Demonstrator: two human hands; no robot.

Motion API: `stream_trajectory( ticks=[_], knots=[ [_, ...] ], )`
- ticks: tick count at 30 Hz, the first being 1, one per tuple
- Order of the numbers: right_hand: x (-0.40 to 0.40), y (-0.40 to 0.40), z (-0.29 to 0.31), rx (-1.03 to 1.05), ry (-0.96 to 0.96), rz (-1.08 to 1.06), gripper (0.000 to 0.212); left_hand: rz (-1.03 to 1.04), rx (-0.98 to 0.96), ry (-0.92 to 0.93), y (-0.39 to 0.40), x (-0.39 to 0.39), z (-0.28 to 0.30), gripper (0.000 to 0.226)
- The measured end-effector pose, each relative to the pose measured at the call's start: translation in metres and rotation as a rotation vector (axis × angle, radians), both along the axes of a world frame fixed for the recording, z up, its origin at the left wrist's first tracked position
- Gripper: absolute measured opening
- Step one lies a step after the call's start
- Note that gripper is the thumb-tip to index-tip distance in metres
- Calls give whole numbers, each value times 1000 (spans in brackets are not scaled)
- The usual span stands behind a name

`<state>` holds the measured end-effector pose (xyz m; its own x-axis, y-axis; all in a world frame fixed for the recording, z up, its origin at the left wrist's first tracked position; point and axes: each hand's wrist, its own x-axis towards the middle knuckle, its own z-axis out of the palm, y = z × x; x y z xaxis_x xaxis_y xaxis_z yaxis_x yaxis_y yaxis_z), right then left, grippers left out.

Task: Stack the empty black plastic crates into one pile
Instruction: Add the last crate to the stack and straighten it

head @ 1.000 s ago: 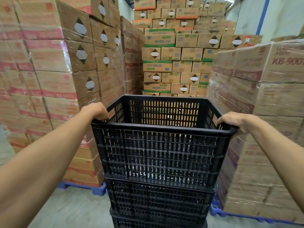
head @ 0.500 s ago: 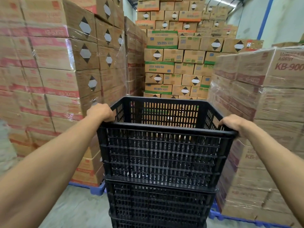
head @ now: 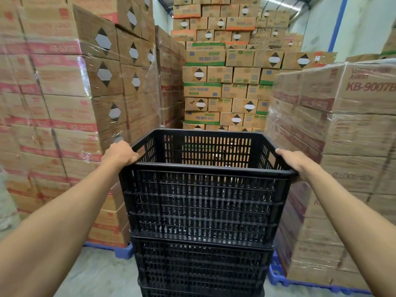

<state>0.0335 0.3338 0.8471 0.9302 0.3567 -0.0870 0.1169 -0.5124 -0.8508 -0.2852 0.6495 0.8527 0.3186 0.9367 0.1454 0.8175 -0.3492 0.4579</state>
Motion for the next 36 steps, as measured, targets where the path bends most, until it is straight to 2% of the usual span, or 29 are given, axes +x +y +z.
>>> stream_trajectory(
  ticks=[3,5,8,12,14,26,34,36],
  knots=[
    [5,1,-5,-43,-53,-5,57,14,-24,16,-1,0,-3,35],
    [-1,1,0,-70,-115,-18,49,22,-27,-32,-4,0,-4,28],
    [-7,0,6,-157,-273,27,34,90,0,-165,-2,-1,-8,34],
    [1,5,5,-204,-255,135,36,238,3,-455,1,1,-16,35],
    [7,7,3,-230,-260,140,39,265,3,-507,6,6,-16,30],
    [11,20,-2,-238,-267,96,38,227,-15,-437,27,7,-20,37],
    [0,11,-5,-139,-262,0,44,137,13,-347,26,0,-22,46],
    [-8,6,-3,-170,-324,-34,49,118,49,-332,17,-2,-20,43]
  ],
)
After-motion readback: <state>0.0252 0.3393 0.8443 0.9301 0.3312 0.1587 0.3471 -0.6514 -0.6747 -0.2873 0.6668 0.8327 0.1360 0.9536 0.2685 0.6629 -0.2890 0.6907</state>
